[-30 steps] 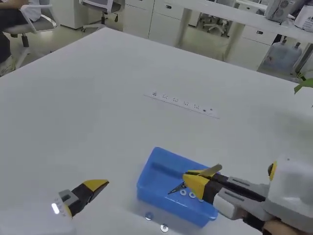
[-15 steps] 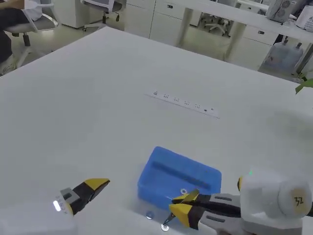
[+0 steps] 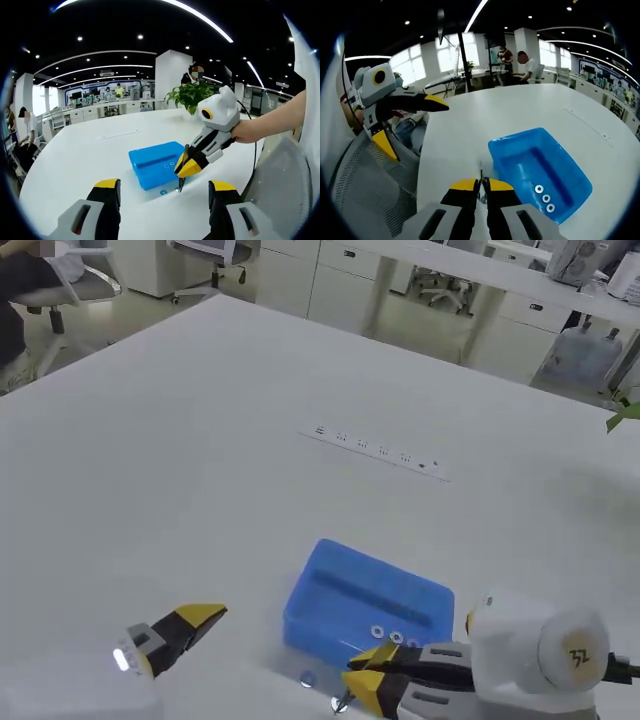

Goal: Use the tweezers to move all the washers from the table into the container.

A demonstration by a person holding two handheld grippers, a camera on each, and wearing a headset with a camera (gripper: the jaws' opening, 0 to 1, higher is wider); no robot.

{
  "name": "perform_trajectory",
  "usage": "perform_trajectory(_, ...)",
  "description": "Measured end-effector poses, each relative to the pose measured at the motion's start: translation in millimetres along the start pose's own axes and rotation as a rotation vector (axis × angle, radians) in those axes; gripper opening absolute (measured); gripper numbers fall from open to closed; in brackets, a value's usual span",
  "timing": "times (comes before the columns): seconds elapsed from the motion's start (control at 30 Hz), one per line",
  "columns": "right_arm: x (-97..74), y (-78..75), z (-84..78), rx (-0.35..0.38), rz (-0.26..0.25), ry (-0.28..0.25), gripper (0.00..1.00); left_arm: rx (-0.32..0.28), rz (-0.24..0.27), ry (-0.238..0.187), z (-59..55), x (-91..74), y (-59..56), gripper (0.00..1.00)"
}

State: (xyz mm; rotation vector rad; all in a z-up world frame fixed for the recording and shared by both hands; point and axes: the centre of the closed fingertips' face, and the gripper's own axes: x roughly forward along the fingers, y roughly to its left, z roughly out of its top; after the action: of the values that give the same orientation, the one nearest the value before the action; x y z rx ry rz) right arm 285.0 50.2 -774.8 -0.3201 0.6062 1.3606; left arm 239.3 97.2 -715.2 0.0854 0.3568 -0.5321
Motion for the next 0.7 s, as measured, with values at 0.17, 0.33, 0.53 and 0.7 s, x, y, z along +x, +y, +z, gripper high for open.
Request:
perform_trajectory(0.17,0.3,1.6,-0.4,-0.033,0.0,0.009,0.03,0.001,-0.002,0.002,-0.3,0.2,-0.5,0.72)
perform_trajectory(0.33,-0.3,1.4,-0.2,-0.048,-0.014,0.013,0.02,0.001,-0.002,0.002,-0.3,0.4,-0.4,0.72)
perform_trajectory(0.53,-8.0,2.9,11.8,-0.042,-0.018,-0.026,0.02,0.002,-0.003,0.003,-0.4,0.5,-0.6,0.72)
perform_trajectory(0.7,-16.0,4.4,27.5,-0.009,-0.006,-0.091,0.02,0.003,-0.005,0.003,-0.5,0.6,-1.1,0.73)
